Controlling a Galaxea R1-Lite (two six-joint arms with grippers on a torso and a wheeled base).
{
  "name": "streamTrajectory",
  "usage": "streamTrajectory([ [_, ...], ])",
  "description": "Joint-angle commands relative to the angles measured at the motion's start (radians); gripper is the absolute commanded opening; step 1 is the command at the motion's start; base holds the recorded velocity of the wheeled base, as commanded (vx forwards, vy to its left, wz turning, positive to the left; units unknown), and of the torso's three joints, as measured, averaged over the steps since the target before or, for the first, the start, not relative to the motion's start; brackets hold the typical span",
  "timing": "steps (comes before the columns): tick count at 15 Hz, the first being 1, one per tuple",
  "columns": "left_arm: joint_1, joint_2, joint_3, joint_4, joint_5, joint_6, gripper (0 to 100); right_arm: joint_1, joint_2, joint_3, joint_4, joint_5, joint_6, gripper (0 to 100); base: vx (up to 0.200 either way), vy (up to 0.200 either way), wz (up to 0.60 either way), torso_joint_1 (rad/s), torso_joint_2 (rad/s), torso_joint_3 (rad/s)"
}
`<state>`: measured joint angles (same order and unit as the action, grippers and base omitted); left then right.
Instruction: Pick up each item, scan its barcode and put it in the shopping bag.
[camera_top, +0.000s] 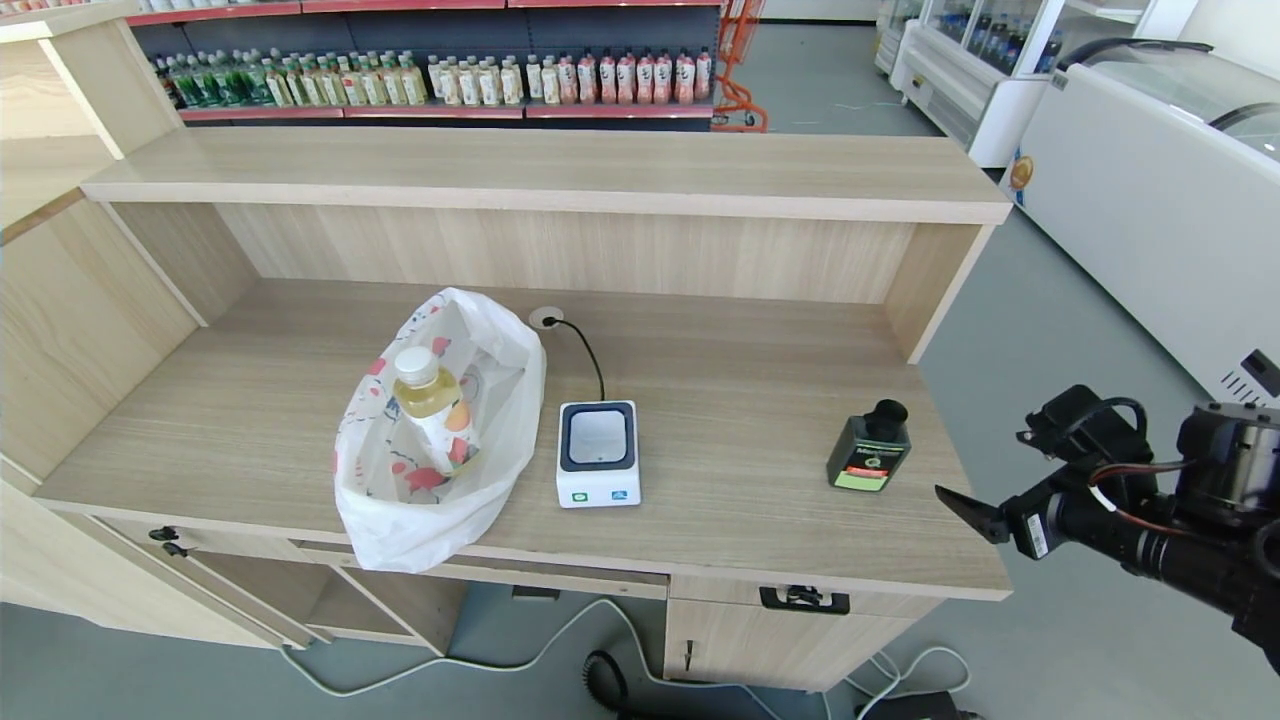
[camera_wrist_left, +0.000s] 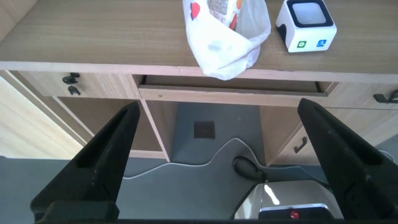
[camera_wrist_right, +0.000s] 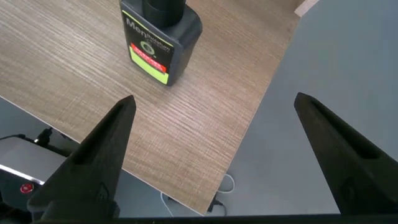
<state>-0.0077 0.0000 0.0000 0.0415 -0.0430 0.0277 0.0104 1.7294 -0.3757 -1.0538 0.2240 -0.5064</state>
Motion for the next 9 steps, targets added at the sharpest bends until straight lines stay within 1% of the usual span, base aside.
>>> streamTrajectory([
  [1,0.000,0.000,0.000,0.000,0.000,0.000,100,0.000,0.047,-0.008,-0.026,0.023,-0.001,100,0.000,0.000,0.00,0.000,0.00,0.000],
  [4,0.000,0.000,0.000,0.000,0.000,0.000,100,0.006,0.102,-0.014,-0.092,0.035,-0.020,100,0.000,0.000,0.00,0.000,0.00,0.000],
  [5,0.000,0.000,0.000,0.000,0.000,0.000,100,0.008,0.110,-0.020,-0.100,0.035,-0.020,0,0.000,0.000,0.00,0.000,0.00,0.000],
  [9,0.000,0.000,0.000,0.000,0.000,0.000,100,0.019,0.142,-0.041,-0.114,0.040,-0.021,0,0.000,0.000,0.00,0.000,0.00,0.000],
])
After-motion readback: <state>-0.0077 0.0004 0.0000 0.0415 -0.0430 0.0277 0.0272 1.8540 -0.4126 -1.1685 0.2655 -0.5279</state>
